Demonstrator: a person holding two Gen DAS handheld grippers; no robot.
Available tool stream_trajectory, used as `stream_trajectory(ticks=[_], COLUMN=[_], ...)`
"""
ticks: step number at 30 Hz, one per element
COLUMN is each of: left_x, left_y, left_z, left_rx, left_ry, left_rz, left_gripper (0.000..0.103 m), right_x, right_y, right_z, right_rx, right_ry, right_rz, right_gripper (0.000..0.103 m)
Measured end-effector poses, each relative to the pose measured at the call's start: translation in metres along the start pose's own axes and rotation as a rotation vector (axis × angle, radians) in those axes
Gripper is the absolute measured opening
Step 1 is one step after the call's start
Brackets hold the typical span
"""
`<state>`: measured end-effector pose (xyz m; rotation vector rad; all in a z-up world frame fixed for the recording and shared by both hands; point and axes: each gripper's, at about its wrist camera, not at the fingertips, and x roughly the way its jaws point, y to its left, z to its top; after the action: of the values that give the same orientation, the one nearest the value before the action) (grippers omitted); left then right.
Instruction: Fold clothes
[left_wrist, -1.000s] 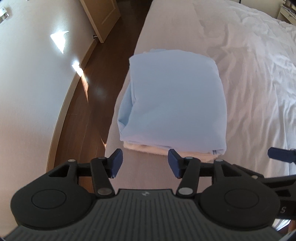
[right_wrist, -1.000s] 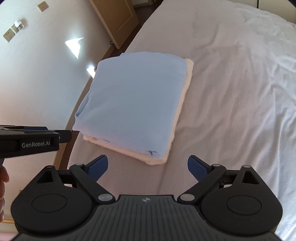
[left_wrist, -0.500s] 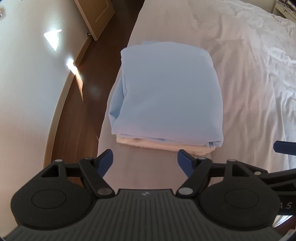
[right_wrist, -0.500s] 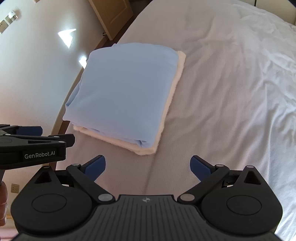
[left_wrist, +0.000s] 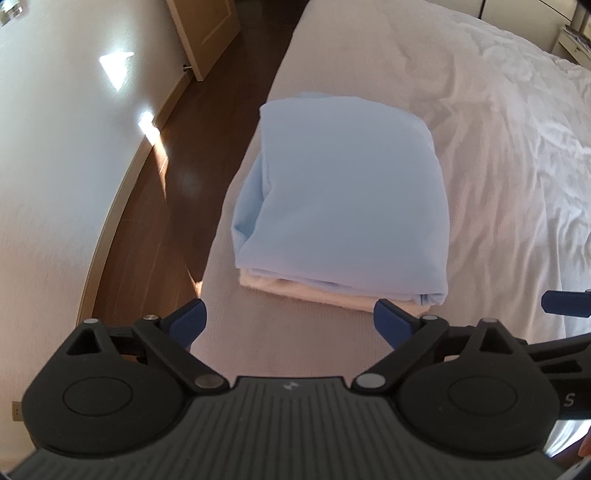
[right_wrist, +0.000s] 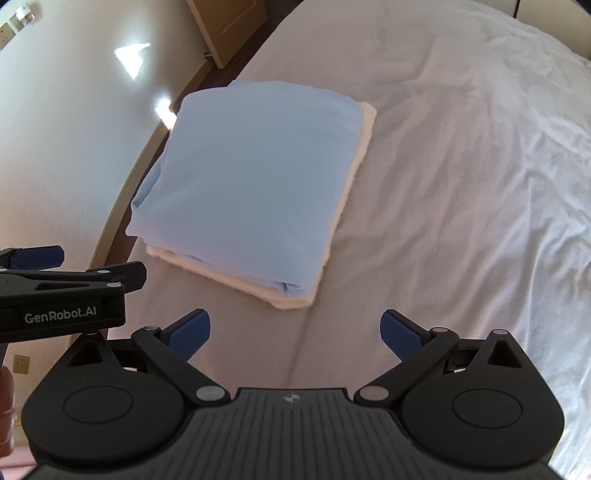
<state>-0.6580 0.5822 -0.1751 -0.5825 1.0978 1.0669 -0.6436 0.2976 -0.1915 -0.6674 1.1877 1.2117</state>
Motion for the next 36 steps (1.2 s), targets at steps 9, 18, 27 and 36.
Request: stream_trajectory(ticks=[9,18,27,36], left_x=[-0.011,-0.020,-0.015,-0.004], left_y=[0.015,0.019,0.016,0.010], left_z=[-0.007,-0.006,0.002,0.014], left_rx=[-0.059,-0.055,-0.032,-0.018], left_ry=[-0.012,0.008,0.037,0.062], left_rz=[0.061,0.064,0.084,0.070], left_gripper=[0.102,0.102,0.102,0.102], right_x=[0.001,-0.002,0.003,0.011], right_y=[0.003,0.010,0.010,0.001], right_z=[0.002,0.004,0.009,0.017], right_rx=[-0.001,-0.016,-0.008,-0.004], right_ry=[0.011,0.008,0.020,0.043], right_rz=[0.000,0.012,0.003,-0.004], right_gripper=[0.101,0.101,0.101,0.101])
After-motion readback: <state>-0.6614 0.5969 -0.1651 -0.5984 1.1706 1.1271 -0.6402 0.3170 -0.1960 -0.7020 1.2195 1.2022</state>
